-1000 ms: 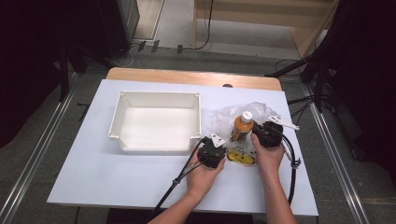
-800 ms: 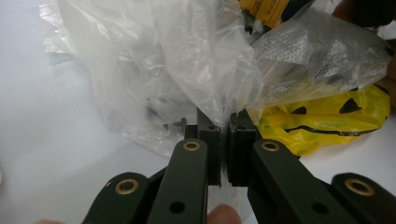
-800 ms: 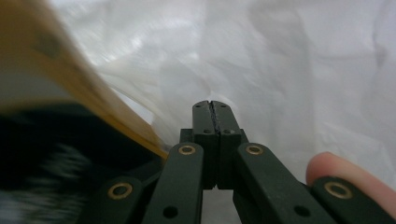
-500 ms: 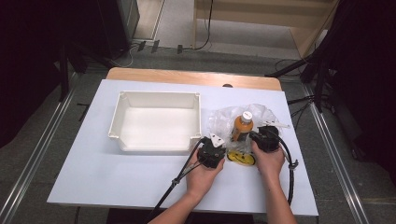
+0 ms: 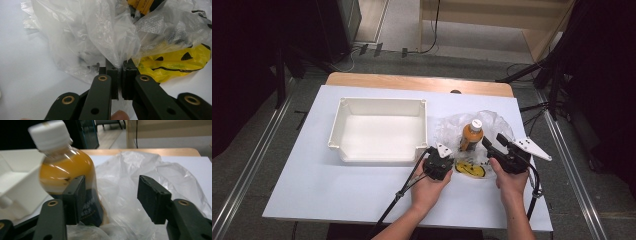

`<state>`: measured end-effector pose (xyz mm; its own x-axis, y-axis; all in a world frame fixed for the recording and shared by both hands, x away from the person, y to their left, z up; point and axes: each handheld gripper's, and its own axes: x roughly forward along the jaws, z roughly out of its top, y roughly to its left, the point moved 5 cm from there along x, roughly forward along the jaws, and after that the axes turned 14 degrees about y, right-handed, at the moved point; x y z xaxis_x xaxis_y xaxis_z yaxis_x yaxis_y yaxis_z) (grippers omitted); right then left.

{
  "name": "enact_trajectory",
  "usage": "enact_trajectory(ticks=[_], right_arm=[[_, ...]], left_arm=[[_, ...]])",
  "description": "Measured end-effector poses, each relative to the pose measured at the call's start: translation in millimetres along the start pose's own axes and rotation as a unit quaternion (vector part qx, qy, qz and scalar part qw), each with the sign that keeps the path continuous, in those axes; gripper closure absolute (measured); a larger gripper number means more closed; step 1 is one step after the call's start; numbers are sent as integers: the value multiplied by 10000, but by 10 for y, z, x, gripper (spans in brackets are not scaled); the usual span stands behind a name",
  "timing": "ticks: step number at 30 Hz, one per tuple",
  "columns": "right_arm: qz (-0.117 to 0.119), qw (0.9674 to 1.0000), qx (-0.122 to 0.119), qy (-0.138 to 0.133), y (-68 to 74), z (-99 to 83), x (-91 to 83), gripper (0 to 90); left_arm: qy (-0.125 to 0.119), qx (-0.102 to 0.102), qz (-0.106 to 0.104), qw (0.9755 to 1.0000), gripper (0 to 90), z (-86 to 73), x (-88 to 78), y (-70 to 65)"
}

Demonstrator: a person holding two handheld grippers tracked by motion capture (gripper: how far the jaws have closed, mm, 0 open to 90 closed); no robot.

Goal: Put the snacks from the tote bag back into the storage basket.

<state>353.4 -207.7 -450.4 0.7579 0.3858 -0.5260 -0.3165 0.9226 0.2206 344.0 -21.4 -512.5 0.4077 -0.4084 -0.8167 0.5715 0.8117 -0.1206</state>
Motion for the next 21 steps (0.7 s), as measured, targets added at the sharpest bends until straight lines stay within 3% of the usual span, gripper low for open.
enact_trajectory(ticks=[3,9,12,21], right_arm=[[168,9997,0,-165,40,19,-96,347],[372,9989,-233,-153,205,45,-78,245],[305,9989,-341,-120,273,55,-17,241],[254,9990,-369,26,382,47,235,247]], left_arm=[[3,5,2,10000,881,0,0,0],[1,-10,-3,10000,881,-3,-6,4],[-18,-24,-19,10000,881,0,-3,4],[-68,-62,-114,9999,879,-1,-15,8]])
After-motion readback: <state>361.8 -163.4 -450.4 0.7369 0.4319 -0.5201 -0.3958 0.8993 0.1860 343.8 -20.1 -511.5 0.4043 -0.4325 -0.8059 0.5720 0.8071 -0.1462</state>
